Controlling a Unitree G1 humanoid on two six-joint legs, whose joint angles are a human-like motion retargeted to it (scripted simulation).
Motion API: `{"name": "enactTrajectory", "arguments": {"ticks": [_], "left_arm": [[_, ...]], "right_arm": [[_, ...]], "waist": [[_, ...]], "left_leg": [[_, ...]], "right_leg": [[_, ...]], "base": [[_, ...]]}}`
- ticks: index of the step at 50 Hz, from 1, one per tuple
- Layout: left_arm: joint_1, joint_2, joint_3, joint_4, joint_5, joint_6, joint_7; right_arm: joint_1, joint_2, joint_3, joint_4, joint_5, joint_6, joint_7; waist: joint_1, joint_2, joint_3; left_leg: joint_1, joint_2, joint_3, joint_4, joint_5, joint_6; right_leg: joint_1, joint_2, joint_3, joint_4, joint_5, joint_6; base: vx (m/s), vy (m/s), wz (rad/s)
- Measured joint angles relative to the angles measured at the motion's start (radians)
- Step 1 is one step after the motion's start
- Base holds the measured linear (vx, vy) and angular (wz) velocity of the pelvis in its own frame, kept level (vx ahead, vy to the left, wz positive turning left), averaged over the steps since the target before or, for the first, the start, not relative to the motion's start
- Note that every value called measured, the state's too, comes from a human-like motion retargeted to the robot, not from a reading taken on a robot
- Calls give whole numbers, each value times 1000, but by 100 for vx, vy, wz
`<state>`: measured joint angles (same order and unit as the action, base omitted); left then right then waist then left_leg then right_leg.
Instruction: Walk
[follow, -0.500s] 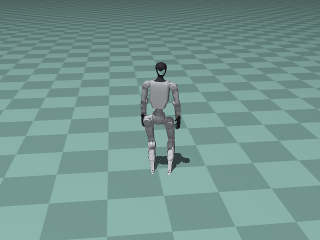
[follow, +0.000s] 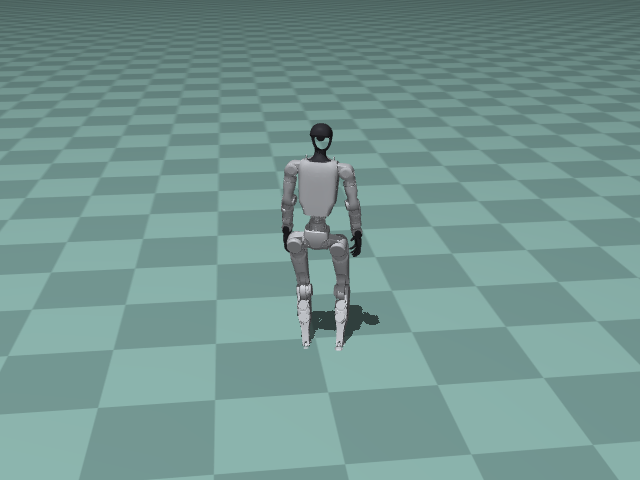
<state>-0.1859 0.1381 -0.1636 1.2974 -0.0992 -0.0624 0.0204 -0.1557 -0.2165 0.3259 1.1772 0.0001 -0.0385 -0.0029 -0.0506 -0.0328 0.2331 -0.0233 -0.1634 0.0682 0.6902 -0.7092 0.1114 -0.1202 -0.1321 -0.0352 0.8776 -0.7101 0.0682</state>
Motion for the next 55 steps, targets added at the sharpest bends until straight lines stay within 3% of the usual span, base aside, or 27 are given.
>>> {"name": "enactTrajectory", "arguments": {"ticks": [30, 45, 55], "left_arm": [[-6, -3, 49, -16, -38, 5, -3], [-9, -23, 74, -25, -61, 13, -12], [-16, -16, 80, -27, -75, 29, -26]], "right_arm": [[-3, 4, -32, 9, 25, 5, 17], [-9, -14, -38, 24, 27, 11, 28], [-33, -34, -50, 28, 33, 17, 50]], "waist": [[16, -16, 0], [18, -44, 21], [4, -68, 13]], "left_leg": [[-35, -9, -2, 39, -12, 15], [-87, -43, 8, 130, -46, 41], [-122, -91, 6, 105, -33, 65]], "right_leg": [[-31, -11, -1, 32, -8, 12], [-106, -53, 17, 176, -24, 27], [-221, -102, 33, 312, 34, 45]], "base": [[0, 0, 0], [0, 0, 0], [0, 0, 0]]}}
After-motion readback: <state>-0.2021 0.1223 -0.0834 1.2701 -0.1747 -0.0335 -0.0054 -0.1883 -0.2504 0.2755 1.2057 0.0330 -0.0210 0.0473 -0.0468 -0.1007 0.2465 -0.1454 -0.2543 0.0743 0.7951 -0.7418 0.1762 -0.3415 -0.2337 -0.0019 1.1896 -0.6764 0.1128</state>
